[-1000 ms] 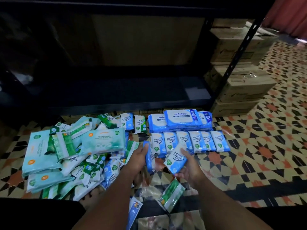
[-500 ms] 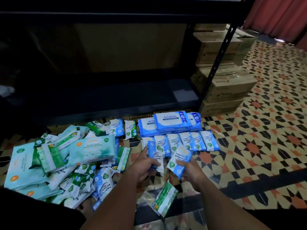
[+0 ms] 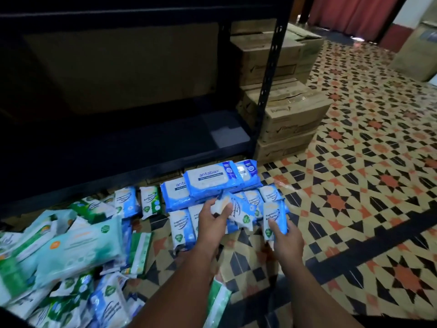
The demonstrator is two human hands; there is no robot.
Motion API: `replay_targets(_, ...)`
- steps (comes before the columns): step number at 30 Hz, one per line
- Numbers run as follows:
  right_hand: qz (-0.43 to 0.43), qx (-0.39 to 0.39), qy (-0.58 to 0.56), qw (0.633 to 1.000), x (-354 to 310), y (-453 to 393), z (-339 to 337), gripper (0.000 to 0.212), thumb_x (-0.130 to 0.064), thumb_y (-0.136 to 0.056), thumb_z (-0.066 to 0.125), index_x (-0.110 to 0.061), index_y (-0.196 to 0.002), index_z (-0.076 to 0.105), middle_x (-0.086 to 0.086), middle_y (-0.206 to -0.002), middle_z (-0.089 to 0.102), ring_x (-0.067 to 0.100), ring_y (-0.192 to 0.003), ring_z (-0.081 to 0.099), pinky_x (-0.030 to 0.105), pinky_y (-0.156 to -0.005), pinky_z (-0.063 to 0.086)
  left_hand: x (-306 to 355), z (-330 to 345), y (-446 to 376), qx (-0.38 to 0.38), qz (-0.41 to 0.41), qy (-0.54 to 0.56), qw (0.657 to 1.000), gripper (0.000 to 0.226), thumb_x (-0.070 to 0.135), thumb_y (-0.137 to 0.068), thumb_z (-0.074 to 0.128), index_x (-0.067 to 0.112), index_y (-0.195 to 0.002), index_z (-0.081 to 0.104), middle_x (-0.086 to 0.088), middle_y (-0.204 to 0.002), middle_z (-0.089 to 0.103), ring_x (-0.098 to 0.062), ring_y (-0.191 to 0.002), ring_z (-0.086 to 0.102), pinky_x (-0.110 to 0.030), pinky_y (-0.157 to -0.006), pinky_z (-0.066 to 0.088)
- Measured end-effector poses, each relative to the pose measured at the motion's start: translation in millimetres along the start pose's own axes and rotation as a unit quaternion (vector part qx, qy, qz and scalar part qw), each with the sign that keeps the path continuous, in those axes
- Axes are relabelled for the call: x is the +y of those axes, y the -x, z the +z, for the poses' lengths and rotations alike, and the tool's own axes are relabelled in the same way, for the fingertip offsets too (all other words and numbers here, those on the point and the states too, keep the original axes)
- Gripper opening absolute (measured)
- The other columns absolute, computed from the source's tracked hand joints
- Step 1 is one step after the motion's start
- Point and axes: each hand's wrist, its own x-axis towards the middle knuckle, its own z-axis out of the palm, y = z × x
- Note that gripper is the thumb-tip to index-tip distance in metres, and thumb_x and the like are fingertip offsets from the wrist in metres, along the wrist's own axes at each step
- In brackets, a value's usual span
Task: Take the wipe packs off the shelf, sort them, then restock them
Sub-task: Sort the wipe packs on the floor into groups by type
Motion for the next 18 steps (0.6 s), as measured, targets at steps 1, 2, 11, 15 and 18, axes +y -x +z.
replay_targets(1, -0.006, 0.019, 0.004, 1.000, -2.1, -6.1, 0.6, 0.024, -0.043, -0.093, 0.068, -0.022, -0.105, 0.067, -0.003, -0.094, 0.070, 0.020, -0.090, 0.067, 0.044, -0.082, 0.056, 1.5, 10.2, -5.0, -0.013, 0.009, -0.016, 1.000, 0.044, 0.041, -0.089, 0.074, 0.029, -0.125, 0.053, -0.003, -0.115, 0.071, -0.012, -0.097, 0.070, -0.032, -0.084, 0.057)
replay_targets(2, -0.005, 0.036, 0.008, 0.999, -6.3, -11.3, 1.4, 0.027, -0.044, -0.092, 0.068, -0.023, -0.109, 0.065, -0.005, -0.096, 0.069, 0.020, -0.091, 0.066, 0.045, -0.082, 0.057, 1.4, 20.2, -11.2, -0.022, 0.016, -0.026, 0.999, 0.042, 0.037, -0.092, 0.072, 0.023, -0.126, 0.053, -0.003, -0.112, 0.071, -0.008, -0.091, 0.070, -0.024, -0.076, 0.056)
replay_targets(11, 0.033, 0.111, 0.061, 0.991, -20.2, -75.4, 4.4, 0.035, -0.041, -0.089, 0.074, -0.024, -0.119, 0.068, -0.003, -0.103, 0.066, 0.020, -0.093, 0.062, 0.047, -0.084, 0.055, -5.3, 89.0, -60.1, -0.038, 0.115, -0.239, 0.964, 0.028, 0.038, -0.094, 0.068, 0.030, -0.114, 0.050, -0.001, -0.101, 0.067, -0.015, -0.085, 0.066, -0.037, -0.075, 0.055)
replay_targets(15, 0.058, 0.121, 0.037, 0.990, -17.9, -100.9, 3.2, 0.041, -0.042, -0.085, 0.077, -0.024, -0.121, 0.070, 0.000, -0.108, 0.071, 0.017, -0.090, 0.064, 0.047, -0.085, 0.057, -13.8, 110.4, -75.5, -0.047, 0.174, -0.313, 0.932, 0.038, 0.039, -0.094, 0.068, 0.023, -0.126, 0.055, 0.001, -0.122, 0.054, -0.022, -0.100, 0.063, -0.042, -0.087, 0.053)
replay_targets(18, 0.064, 0.102, 0.014, 0.993, -14.0, -112.0, 7.9, 0.044, -0.041, -0.080, 0.082, -0.025, -0.119, 0.070, -0.004, -0.102, 0.071, 0.011, -0.083, 0.067, 0.045, -0.078, 0.060, -23.1, 116.7, -85.7, -0.056, 0.176, -0.329, 0.926, 0.049, 0.036, -0.095, 0.068, 0.017, -0.137, 0.052, -0.001, -0.133, 0.047, -0.021, -0.110, 0.060, -0.040, -0.093, 0.052)
